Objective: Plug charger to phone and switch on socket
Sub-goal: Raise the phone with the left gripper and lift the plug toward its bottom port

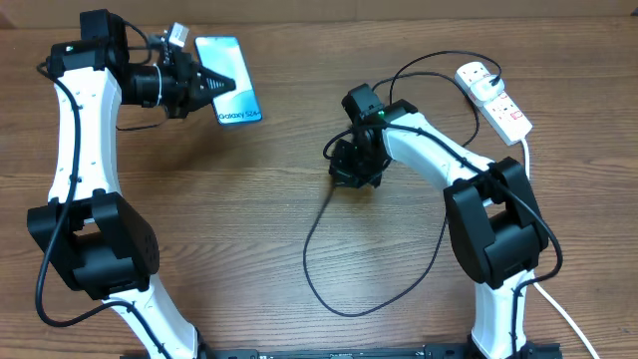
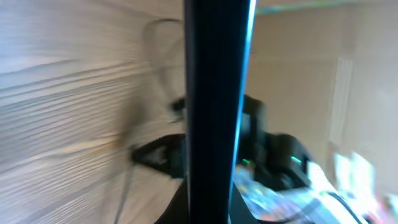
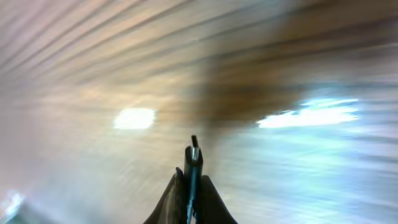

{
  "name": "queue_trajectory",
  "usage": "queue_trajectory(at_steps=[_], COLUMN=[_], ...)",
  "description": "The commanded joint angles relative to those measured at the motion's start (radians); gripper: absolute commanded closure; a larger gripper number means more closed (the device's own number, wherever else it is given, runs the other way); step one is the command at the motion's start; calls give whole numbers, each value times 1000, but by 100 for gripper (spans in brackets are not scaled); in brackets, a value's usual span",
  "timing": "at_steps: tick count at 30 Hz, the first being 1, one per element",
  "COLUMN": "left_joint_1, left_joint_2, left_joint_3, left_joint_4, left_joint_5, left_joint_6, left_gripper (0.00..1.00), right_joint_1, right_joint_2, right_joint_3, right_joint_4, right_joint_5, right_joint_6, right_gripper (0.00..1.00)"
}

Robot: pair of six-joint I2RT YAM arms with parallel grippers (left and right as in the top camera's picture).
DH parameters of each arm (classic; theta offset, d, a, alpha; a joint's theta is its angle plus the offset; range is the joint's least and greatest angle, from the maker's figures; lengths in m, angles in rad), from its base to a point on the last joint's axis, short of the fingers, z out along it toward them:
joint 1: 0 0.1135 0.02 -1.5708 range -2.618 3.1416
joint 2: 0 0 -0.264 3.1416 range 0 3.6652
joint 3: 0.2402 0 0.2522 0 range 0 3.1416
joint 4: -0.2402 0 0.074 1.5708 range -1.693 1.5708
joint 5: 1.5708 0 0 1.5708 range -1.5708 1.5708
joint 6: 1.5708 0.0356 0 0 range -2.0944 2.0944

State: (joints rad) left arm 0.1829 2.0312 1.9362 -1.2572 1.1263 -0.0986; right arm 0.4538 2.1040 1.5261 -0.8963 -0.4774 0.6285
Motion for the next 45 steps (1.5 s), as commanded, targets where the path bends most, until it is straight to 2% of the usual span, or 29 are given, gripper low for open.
queue_trajectory(at_steps=[1,3,5,14,20,31,45], left_joint_1=[-8,-8,-9,-68,-110,-119,-142], left_joint_2=[-6,-6,-6,-6,-6,-6,-6], left_joint_3=[9,9,9,9,9,9,9], left_joint_4=[5,2,-3,-29,-25,-26,-29], left_joint_5=[391,455,456,455,455,455,455], left_joint_6=[122,114,95,91,82,53,50], left_gripper=[96,96,96,96,96,96,96], right_joint_1=[-16,-16,-16,-14,-14,-14,-14], right_joint_2=[-154,-231,-276,-347,-347,-346,-342], right_joint_3=[39,39,39,39,39,39,39], right_joint_4=[13,9,9,42,75,230,238], right_joint_5=[-447,-660,-748,-847,-859,-735,-736], right_joint_6=[-250,-395,-465,-507,-505,-288,-257], right_gripper=[96,96,96,96,96,96,96])
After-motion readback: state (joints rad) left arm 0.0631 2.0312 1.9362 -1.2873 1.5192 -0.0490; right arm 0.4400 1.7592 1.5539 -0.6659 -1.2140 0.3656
